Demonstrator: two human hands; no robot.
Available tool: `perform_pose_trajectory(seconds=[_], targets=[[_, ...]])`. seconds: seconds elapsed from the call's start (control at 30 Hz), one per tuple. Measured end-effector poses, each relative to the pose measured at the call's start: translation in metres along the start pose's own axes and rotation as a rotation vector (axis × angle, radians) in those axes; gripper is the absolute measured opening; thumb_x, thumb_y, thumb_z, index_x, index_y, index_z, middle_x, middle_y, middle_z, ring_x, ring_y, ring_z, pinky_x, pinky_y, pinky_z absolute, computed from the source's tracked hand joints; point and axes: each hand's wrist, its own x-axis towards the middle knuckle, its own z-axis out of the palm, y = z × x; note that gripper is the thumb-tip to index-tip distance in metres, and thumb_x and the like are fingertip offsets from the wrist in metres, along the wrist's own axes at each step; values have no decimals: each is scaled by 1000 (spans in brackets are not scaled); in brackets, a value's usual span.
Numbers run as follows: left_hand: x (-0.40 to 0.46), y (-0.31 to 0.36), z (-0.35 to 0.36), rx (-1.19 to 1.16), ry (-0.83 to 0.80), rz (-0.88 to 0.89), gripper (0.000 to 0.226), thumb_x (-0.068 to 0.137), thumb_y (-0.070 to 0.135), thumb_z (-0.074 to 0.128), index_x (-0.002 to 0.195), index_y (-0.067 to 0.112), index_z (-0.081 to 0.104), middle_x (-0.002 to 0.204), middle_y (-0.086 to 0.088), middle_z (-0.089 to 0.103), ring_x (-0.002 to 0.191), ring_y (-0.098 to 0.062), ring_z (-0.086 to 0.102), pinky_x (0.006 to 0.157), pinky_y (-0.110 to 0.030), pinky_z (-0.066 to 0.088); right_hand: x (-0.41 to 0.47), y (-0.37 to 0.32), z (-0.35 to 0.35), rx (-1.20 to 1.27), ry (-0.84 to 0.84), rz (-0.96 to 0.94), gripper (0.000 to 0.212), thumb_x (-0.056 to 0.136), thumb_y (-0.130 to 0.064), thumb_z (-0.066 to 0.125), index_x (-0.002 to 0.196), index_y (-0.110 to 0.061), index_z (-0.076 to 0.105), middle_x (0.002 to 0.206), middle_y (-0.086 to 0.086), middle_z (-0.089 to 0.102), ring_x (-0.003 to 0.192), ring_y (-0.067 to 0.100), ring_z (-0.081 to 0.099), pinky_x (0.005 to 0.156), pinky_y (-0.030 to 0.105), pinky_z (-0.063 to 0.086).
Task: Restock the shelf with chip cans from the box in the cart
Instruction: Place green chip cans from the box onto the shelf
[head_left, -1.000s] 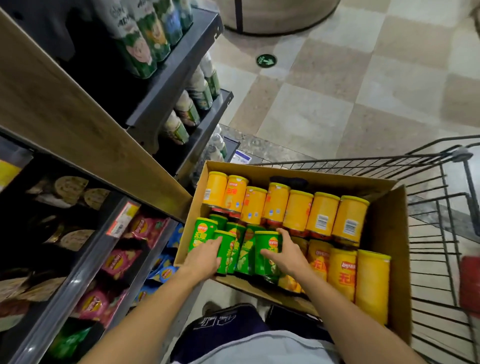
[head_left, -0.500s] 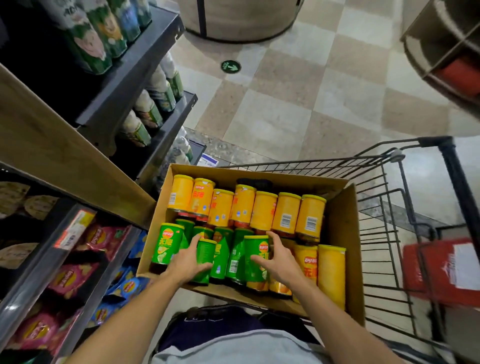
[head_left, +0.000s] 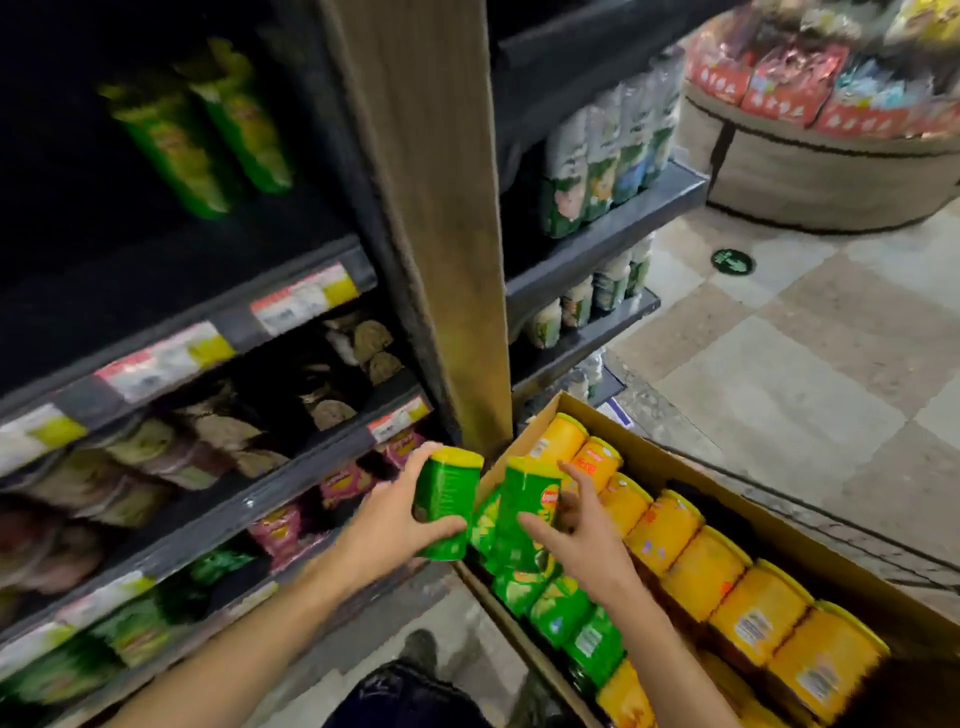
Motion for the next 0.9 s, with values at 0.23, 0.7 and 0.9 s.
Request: perform_pose_trajectory(seconds=[0.23,0.7,0.9], targets=[[-71,-16,-117,35,349,-87,88,72,63,73,139,54,16,112,2,67,103,-22,63,87,-33,48,16,-135,71,-28,-172,-400,75,81,-36,80,138,-49,33,114,-26,64,101,-1,66,89,35,56],[-153,-25,-291,-70,842,164,87,68,54,75,137,56,23,116,22,59,93,-11,68,86,-43,57,-9,-339,167,-99,-40,-897,80,80,-47,75,143,-49,26,131,-15,56,115,12,61,87,41,57],[-128,-50,-323,-58,924,191,84,73,46,78,133,48,19,114,12,56,93,-16,67,82,-44,57,17,-370,204,-102,48,-852,83,78,-52,75,136,-69,18,138,-15,50,125,28,52,95,56,49]])
